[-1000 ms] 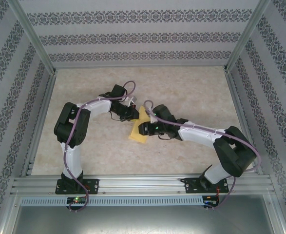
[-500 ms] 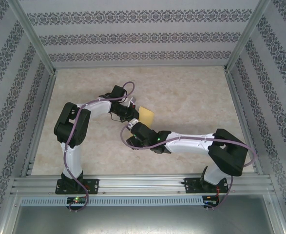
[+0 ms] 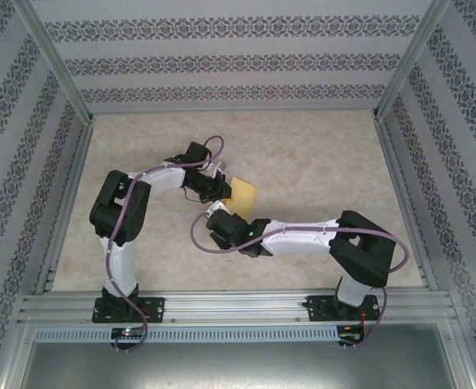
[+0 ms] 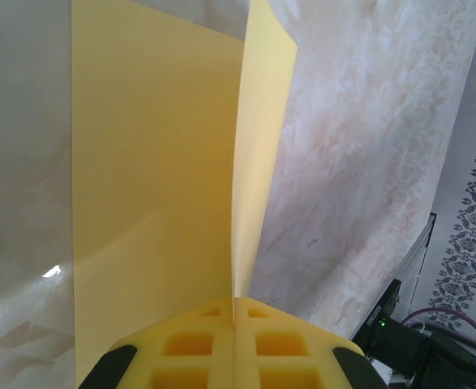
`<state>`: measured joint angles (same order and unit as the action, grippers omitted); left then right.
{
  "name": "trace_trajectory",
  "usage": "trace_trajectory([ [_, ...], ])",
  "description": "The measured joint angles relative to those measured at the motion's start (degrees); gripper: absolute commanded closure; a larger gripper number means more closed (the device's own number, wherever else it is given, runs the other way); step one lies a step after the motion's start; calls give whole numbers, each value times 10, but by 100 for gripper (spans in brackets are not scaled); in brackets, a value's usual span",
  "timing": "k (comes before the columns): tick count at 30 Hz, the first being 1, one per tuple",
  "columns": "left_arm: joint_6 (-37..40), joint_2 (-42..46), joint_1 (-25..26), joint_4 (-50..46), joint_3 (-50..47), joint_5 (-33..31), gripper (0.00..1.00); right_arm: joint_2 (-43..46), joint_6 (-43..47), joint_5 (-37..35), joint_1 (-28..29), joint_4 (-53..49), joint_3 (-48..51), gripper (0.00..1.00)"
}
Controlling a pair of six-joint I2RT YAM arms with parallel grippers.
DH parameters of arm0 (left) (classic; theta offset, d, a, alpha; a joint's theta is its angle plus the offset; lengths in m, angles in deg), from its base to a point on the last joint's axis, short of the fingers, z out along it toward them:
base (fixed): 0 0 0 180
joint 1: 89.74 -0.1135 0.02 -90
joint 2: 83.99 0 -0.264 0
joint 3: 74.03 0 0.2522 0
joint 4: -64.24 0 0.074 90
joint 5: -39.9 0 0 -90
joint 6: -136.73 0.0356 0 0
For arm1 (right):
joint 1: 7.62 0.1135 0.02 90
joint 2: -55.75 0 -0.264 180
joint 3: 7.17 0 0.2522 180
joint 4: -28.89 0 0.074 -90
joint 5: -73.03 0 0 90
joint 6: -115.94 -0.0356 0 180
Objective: Fold a paper plane with a square sheet of paper (pick it up from the middle)
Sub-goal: Rotate the square sheet of paper at the center of the table.
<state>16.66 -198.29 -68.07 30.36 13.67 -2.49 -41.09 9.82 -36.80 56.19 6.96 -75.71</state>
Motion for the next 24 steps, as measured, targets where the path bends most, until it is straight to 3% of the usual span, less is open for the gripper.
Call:
trace_trajectory([
  [4,0,0,0,0,0,0,100,0,-1,-10,3,0,0,77],
  [10,0,0,0,0,0,0,100,9,-2,-22,3,0,0,98],
  [19,0,0,0,0,0,0,100,30,-5,-14,-7,2,3,100],
  [24,0,0,0,0,0,0,100,56,-22,2,-23,13,26,56],
])
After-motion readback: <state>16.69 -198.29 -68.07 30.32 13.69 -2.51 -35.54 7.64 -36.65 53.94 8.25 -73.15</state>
